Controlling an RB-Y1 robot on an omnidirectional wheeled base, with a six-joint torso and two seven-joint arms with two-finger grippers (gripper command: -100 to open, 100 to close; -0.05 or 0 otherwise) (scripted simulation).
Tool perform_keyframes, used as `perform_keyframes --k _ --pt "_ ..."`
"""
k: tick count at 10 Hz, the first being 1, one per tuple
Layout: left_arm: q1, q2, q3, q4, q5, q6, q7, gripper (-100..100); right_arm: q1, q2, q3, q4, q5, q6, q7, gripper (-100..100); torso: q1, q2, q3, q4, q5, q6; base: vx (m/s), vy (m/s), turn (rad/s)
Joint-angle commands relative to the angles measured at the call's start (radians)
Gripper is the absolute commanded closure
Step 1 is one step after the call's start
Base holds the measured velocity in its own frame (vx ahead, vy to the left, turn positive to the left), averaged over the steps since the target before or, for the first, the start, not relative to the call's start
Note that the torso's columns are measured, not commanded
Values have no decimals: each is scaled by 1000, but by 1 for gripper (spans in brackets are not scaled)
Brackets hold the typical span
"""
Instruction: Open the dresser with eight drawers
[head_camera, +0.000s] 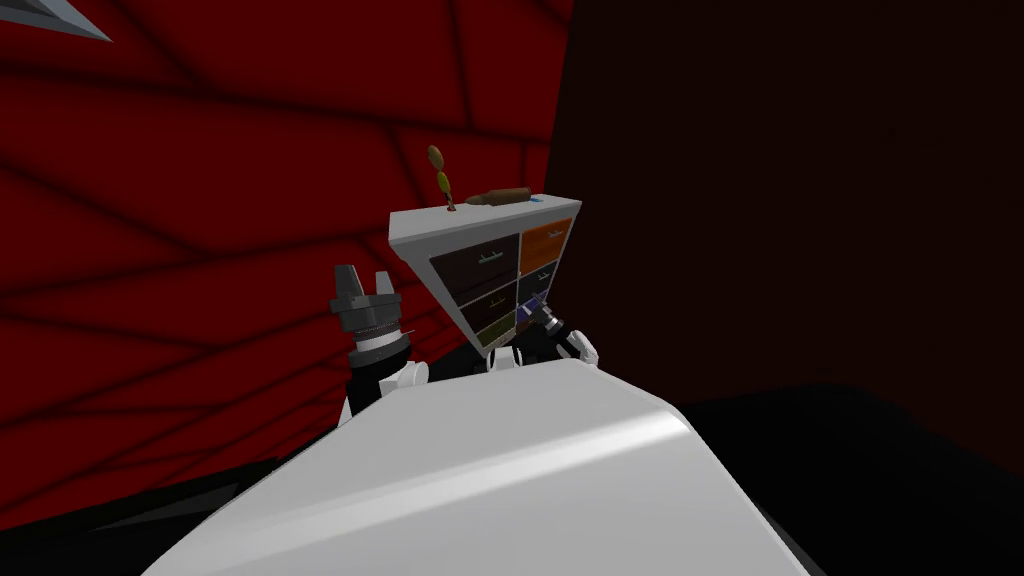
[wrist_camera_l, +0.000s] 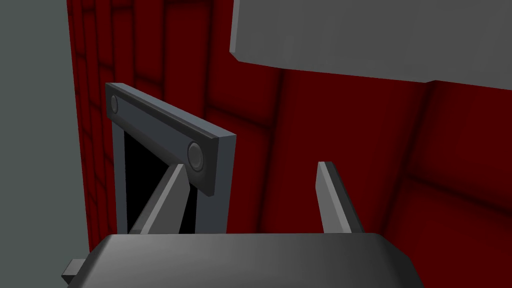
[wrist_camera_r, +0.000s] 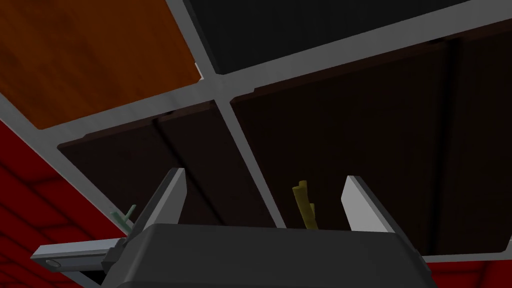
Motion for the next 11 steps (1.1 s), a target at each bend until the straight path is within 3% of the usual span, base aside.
perform_keyframes --k 1,5,7,11 --pt "0 0 0 0 0 0 0 0 -8 17 3 26 25 -10 57 -100 1 0 0 0 0 0 -12 20 -58" --pt "0 0 0 0 0 0 0 0 -27 76 9 83 77 -32 164 -100 1 0 0 0 0 0 -17 38 -83" --pt "0 0 0 0 0 0 0 0 -32 101 10 97 89 -38 190 -100 1 0 0 0 0 0 -5 36 -24" --pt "0 0 0 0 0 0 0 0 -32 101 10 97 89 -38 190 -100 -1 0 0 0 0 0 -2 8 -11"
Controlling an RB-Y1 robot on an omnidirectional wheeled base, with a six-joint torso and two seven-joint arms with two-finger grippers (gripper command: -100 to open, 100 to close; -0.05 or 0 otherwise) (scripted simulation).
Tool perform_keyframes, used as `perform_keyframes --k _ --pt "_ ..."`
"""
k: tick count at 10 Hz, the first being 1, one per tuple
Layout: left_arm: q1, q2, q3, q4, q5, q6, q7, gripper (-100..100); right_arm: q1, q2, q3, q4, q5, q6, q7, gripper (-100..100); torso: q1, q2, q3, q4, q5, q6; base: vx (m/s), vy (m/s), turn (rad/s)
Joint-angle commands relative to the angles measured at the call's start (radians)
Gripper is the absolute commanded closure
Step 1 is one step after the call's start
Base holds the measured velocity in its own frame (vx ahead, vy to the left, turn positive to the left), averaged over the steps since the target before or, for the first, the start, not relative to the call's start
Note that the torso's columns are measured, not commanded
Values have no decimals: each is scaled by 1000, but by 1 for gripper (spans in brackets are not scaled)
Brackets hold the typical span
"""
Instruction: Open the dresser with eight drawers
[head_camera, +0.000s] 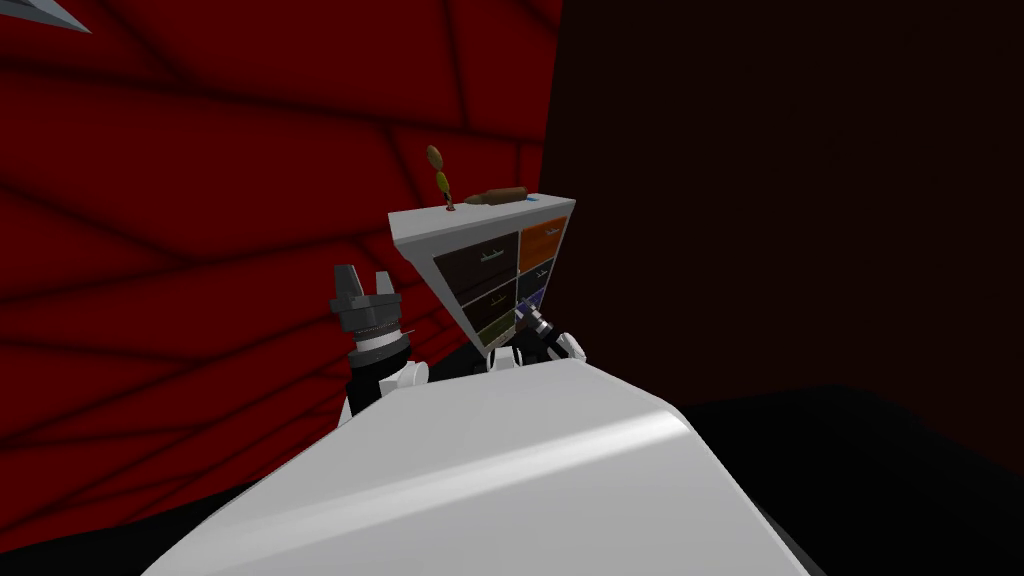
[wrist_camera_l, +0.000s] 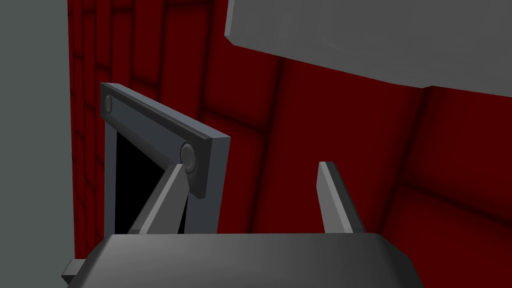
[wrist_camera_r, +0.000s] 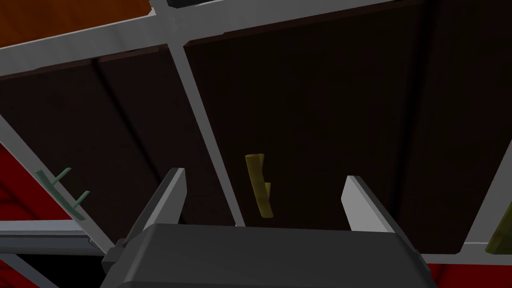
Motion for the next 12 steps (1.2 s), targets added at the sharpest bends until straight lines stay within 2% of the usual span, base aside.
perform_keyframes --k 1,5,6,8,9,10,11,12 --pt "0 0 0 0 0 0 0 0 0 0 0 0 0 1 0 -100 1 0 0 0 0 0 0 0 0" --pt "0 0 0 0 0 0 0 0 0 0 0 0 0 1 0 -100 1 0 0 0 0 0 0 0 0" --pt "0 0 0 0 0 0 0 0 -9 -28 1 -9 0 9 -6 -100 1 0 0 0 0 0 -1 31 2" --pt "0 0 0 0 0 0 0 0 -38 -26 2 -28 -6 38 -36 -100 8 1 0 0 2 0 -5 166 9" --pt "0 0 0 0 0 0 0 0 -45 7 2 -31 -9 47 -46 -100 9 0 0 0 2 0 7 173 1" --pt "0 0 0 0 0 0 0 0 -46 -9 0 -23 -8 40 -38 -100 4 0 0 0 1 0 0 76 0" --pt "0 0 0 0 0 0 0 0 -72 -21 2 -36 -3 75 -69 -100 -5 0 0 0 -1 0 9 75 41" --pt "0 0 0 0 0 0 0 0 -83 -28 3 -41 0 88 -81 -100 -4 0 0 0 -1 0 5 75 12"
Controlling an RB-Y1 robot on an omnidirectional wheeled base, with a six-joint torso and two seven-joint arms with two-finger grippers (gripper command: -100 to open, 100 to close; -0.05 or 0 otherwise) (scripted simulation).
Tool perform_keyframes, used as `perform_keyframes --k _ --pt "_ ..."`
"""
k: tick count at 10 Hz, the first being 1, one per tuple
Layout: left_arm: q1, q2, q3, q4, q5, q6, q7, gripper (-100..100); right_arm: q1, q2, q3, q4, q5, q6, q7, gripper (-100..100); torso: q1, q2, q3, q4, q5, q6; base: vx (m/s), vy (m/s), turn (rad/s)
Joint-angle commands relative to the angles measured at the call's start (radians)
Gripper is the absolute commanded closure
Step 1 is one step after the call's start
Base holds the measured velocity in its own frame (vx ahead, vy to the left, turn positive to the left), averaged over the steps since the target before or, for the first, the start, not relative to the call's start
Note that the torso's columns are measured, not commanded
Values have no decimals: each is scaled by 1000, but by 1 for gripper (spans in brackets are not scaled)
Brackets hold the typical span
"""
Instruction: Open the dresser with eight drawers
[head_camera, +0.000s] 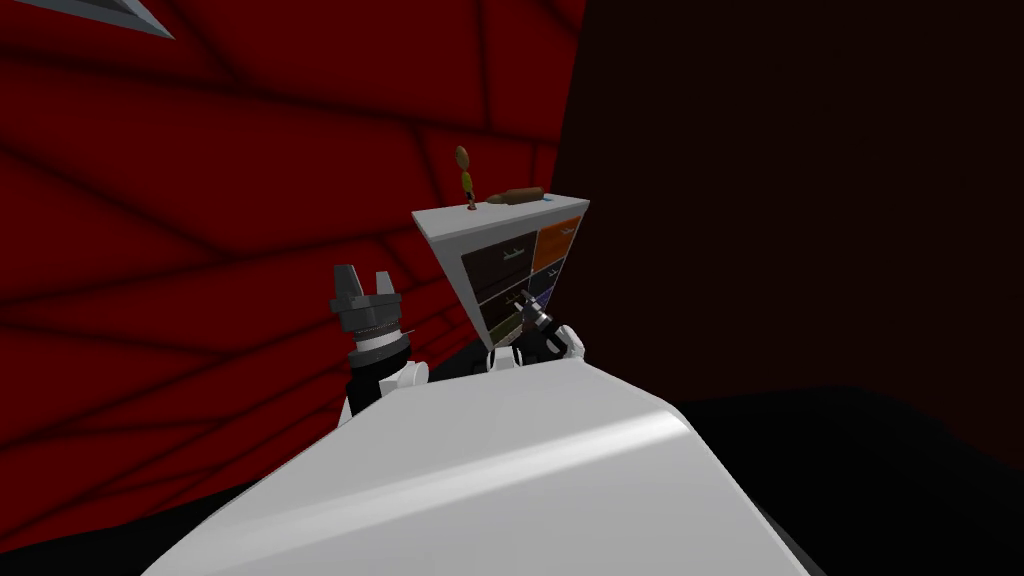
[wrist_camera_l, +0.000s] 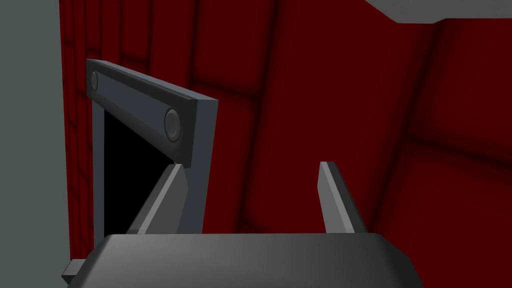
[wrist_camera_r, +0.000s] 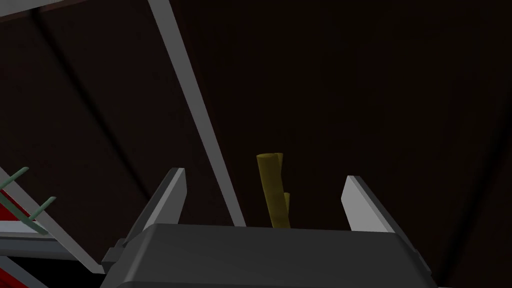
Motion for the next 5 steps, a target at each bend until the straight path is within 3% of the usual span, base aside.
perform_keyframes --k 1,2,4,5 --pt "0 0 0 0 0 0 0 0 -14 -6 3 -9 5 22 -17 -100 2 0 0 0 1 0 -2 25 -4" --pt "0 0 0 0 0 0 0 0 7 6 1 3 -1 -5 6 100 2 1 0 0 1 0 1 -33 -7" --pt "0 0 0 0 0 0 0 0 17 3 5 -9 2 2 -3 100 1 2 1 2 1 0 -7 -53 -16" --pt "0 0 0 0 0 0 0 0 26 -7 -9 -22 9 5 32 -100 5 1 1 1 2 0 -22 51 -107"
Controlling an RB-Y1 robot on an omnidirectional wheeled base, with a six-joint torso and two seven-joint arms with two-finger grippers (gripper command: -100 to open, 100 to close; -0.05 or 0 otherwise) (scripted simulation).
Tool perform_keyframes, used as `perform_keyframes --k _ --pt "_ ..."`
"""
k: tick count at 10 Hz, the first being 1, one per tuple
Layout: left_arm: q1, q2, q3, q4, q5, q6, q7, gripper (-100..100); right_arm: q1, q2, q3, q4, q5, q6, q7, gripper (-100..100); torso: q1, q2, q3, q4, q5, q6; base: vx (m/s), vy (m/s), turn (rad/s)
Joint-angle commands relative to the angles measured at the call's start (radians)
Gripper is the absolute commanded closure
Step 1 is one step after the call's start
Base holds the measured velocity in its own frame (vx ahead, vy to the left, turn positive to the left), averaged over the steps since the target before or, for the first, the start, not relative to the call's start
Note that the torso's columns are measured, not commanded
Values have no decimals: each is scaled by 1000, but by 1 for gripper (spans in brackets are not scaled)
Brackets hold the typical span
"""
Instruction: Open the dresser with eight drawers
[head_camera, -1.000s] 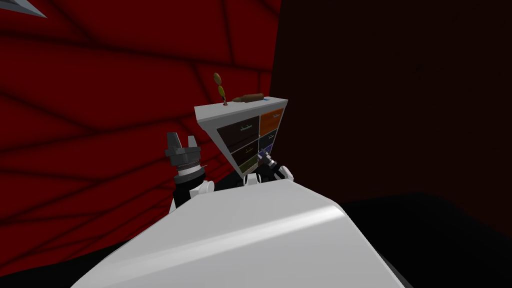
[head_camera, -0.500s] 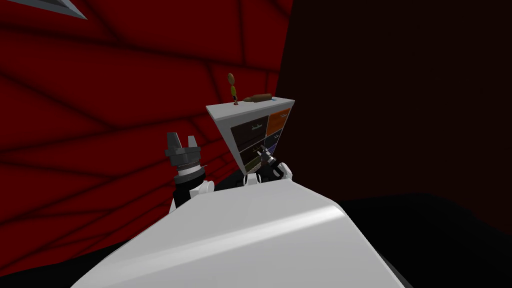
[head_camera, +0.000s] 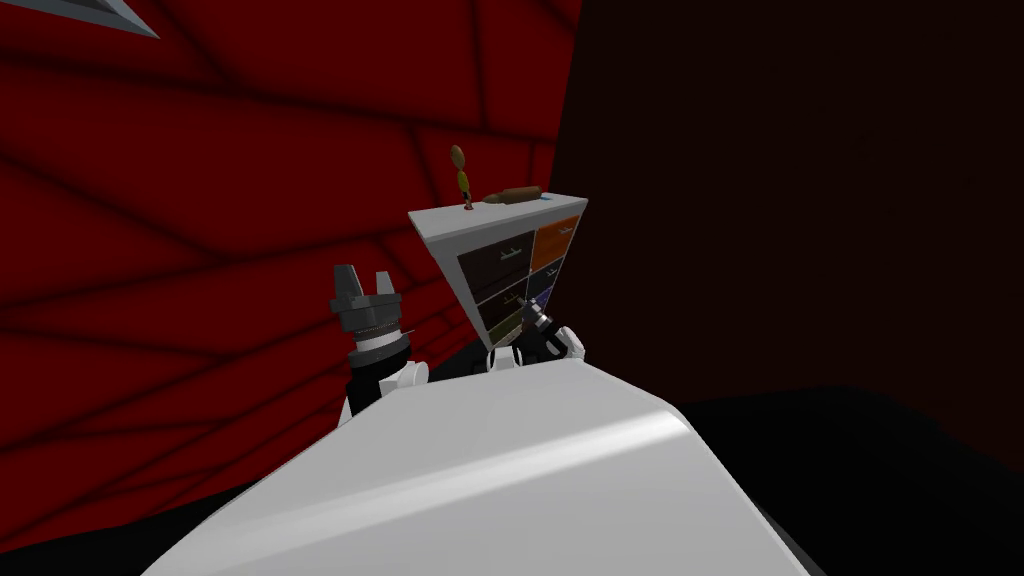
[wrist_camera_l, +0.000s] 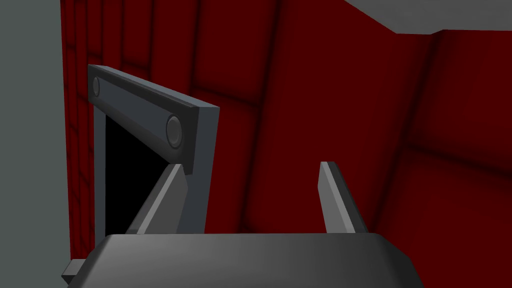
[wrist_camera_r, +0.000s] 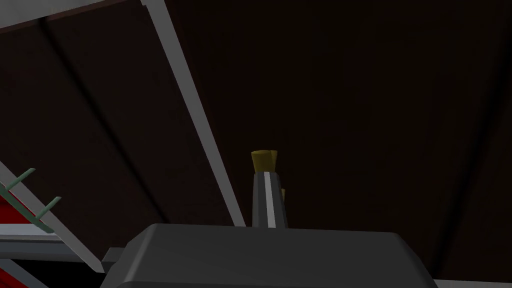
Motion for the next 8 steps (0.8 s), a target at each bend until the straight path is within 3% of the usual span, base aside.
perform_keyframes --k 1,8 --pt "0 0 0 0 0 0 0 0 11 -12 -19 -18 8 7 43 -100 5 1 0 -1 1 0 -31 113 -132" --pt "0 0 0 0 0 0 0 0 45 -6 -83 -63 27 39 164 -100 -2 -1 0 -1 -1 0 -26 156 -101"
